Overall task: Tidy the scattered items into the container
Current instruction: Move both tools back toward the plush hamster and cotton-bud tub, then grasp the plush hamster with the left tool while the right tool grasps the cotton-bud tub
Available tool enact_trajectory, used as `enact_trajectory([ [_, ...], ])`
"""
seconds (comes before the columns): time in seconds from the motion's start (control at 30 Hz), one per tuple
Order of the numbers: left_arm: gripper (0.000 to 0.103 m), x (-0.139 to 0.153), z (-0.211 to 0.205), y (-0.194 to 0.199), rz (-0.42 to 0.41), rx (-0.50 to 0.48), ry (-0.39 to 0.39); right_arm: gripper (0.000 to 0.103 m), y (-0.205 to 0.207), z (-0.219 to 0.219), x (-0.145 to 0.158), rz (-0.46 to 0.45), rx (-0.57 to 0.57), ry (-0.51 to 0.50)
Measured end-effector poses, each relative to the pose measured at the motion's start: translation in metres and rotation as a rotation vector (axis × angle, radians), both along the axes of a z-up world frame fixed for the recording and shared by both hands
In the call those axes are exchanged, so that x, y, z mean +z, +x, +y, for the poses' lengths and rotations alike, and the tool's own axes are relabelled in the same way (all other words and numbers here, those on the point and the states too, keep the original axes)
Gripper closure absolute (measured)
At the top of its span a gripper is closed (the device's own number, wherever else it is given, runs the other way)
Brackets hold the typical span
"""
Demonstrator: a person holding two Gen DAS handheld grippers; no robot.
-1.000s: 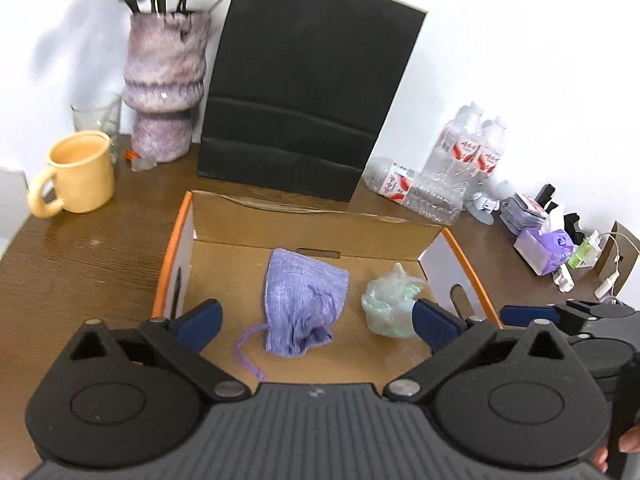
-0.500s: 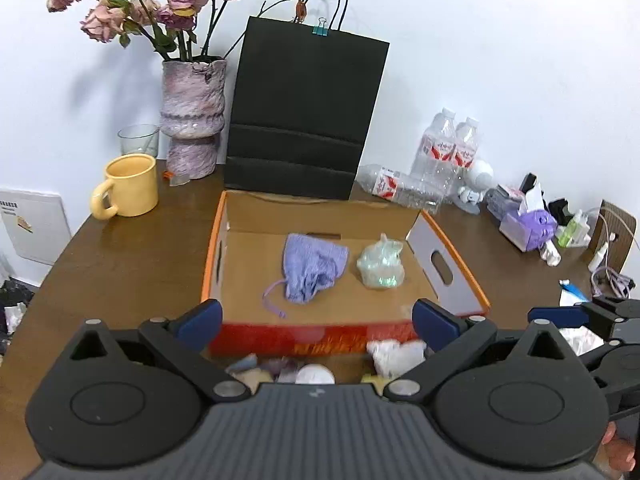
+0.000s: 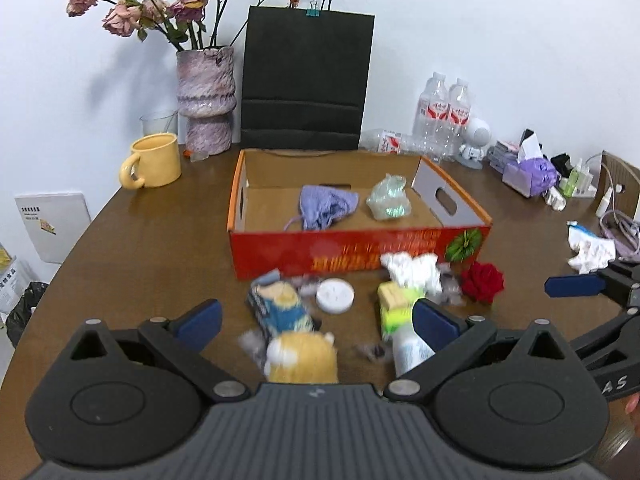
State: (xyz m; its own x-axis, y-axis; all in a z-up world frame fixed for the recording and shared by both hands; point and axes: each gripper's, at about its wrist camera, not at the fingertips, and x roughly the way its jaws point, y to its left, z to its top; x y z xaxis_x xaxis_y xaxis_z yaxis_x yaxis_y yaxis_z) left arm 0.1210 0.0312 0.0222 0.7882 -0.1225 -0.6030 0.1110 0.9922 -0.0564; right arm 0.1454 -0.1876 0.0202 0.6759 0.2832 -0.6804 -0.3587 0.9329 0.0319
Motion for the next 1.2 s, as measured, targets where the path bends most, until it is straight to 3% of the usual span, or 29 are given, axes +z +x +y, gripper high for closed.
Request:
enact_trajectory([
  [0.17, 0.0, -0.024, 0.002, -0.017, 0.02, 0.007, 0.025, 0.0, -0.018, -0.002, -0.016, 0.0, 0.014, 0.043],
  [0.43, 0.0, -0.058, 0.013, -0.014, 0.083, 0.044, -0.03, 0.0, -0.015, 0.01, -0.046, 0.021, -0.021, 0.084],
  [0.67, 0.0, -0.081, 0.035, 0.01, 0.152, 0.157, -0.169, 0.0, 0.005, 0.027, -0.06, 0.008, -0.093, 0.071],
  [0.73, 0.003, -0.089, 0.04, 0.017, 0.182, 0.159, -0.207, 0.0, 0.011, 0.032, -0.065, 0.022, -0.107, 0.048],
  [0.83, 0.011, -0.09, 0.037, 0.023, 0.171, 0.145, -0.175, 0.001, 0.015, 0.033, -0.072, 0.037, -0.114, 0.043],
  [0.9, 0.028, -0.089, 0.033, 0.025, 0.166, 0.134, -0.156, 0.001, 0.016, 0.034, -0.074, 0.043, -0.111, 0.039],
  [0.97, 0.044, -0.088, 0.03, 0.026, 0.167, 0.117, -0.151, 0.008, 0.018, 0.037, -0.076, 0.062, -0.095, 0.009],
  [1.03, 0.046, -0.087, 0.027, 0.028, 0.17, 0.108, -0.148, 0.021, 0.022, 0.042, -0.085, 0.126, -0.068, -0.034],
  [1.07, 0.047, -0.087, 0.026, 0.028, 0.17, 0.105, -0.147, 0.024, 0.022, 0.043, -0.087, 0.125, -0.065, -0.049],
  [1.13, 0.049, -0.087, 0.027, 0.026, 0.169, 0.106, -0.165, 0.039, 0.018, 0.04, -0.085, 0.107, -0.079, -0.039],
  [1.2, 0.05, -0.085, 0.029, 0.023, 0.162, 0.108, -0.184, 0.039, 0.016, 0.032, -0.082, 0.111, -0.081, 0.002],
])
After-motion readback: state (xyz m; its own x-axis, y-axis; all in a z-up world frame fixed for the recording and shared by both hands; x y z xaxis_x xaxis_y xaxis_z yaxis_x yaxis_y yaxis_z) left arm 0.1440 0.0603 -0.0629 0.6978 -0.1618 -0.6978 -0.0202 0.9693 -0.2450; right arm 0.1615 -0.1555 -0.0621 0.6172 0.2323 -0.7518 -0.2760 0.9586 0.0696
